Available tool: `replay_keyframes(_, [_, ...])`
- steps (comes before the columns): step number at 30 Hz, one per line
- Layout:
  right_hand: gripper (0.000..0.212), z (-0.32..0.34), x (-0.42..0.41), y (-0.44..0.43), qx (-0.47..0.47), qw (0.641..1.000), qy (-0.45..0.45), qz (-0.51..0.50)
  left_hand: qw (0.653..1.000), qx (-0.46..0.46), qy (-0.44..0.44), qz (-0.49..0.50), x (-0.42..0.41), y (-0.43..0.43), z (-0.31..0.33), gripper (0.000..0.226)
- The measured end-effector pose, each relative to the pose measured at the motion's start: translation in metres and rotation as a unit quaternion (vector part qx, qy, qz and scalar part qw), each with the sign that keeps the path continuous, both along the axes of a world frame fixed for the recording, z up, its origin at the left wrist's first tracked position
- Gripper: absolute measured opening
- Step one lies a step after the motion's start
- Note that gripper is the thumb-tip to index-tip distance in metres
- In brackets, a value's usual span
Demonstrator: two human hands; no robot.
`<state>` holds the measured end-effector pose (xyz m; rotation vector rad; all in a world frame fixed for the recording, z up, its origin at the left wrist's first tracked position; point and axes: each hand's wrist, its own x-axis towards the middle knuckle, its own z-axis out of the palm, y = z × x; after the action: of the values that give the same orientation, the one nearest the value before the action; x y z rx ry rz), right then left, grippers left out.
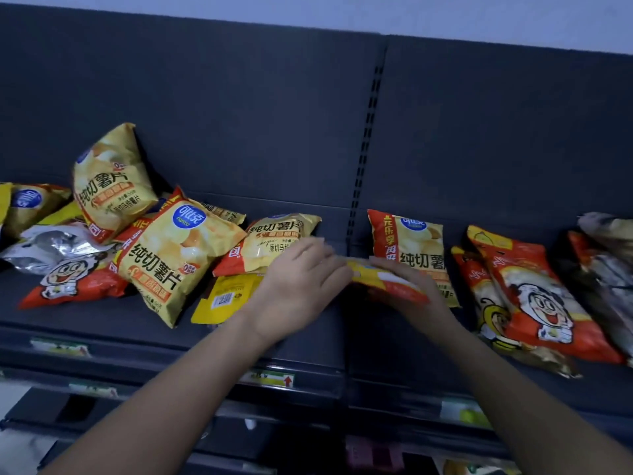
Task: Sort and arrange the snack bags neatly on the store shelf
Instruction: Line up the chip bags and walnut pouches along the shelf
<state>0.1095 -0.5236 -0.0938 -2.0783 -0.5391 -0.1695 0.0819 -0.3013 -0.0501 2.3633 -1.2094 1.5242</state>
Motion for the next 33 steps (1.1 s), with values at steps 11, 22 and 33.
replay_keyframes(11, [0.014, 0.075, 0.008, -0.031, 0.317, 0.943, 0.079, -0.063, 0.754, -0.397, 0.519, -0.068, 0.016, -0.038, 0.037, 0.059])
replay_keyframes(22, [0.062, 0.100, 0.024, -0.157, 0.202, 0.958, 0.025, -0.203, 0.593, -0.488, 0.628, -0.127, 0.051, -0.206, 0.035, 0.029])
replay_keyframes(33, [0.072, 0.035, 0.044, -0.235, -0.148, 0.935, 0.214, -0.239, 0.708, -0.169, 0.685, -0.042, 0.064, -0.306, -0.027, 0.089])
